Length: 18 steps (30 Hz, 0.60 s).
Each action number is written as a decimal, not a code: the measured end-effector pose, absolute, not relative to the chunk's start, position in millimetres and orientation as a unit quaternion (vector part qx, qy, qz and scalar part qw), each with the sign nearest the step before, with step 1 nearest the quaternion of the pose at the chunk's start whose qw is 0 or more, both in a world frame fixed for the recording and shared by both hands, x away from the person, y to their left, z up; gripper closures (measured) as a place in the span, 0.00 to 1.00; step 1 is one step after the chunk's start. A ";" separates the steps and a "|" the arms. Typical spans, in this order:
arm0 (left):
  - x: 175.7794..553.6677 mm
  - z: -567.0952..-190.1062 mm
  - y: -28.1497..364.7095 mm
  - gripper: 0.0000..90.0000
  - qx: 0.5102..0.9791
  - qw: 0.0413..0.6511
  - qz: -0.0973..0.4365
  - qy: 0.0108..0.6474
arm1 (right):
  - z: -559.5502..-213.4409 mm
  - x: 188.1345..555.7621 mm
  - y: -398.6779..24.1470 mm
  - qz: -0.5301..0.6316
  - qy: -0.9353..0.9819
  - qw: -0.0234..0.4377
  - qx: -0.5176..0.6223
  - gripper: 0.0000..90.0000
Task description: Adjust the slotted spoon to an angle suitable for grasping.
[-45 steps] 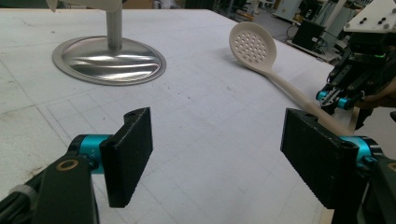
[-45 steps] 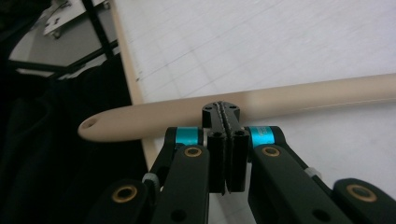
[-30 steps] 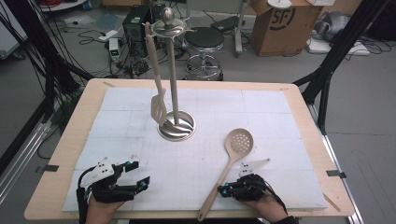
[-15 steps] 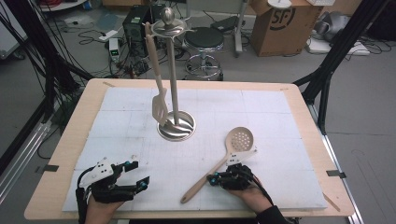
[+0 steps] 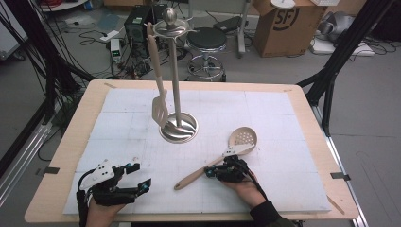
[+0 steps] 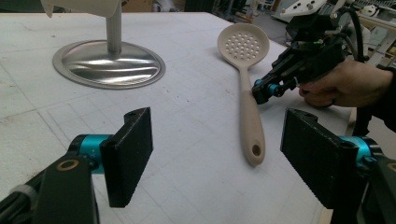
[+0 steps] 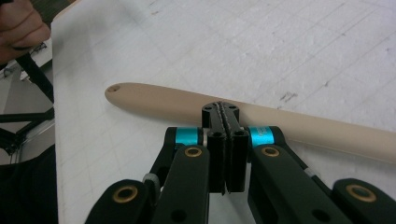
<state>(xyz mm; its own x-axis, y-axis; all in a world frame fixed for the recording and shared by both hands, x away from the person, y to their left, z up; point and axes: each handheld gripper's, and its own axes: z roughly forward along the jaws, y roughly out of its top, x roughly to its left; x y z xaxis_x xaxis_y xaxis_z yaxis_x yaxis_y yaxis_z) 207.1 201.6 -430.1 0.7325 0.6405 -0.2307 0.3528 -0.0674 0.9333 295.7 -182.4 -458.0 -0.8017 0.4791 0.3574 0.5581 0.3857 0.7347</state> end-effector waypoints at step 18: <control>206.2 -428.5 202.5 0.29 0.719 0.593 0.122 0.343 | -458.5 324.9 -166.6 -0.466 -0.810 0.018 -0.356 1.00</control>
<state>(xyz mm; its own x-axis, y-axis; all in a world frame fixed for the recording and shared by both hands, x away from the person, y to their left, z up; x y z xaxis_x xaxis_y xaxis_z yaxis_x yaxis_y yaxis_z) 206.2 202.5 -428.5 0.7350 0.6373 -0.2316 0.3487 -0.0623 0.9352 324.9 -166.6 -458.5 -0.7465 0.5590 0.3608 0.5930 0.3133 0.7417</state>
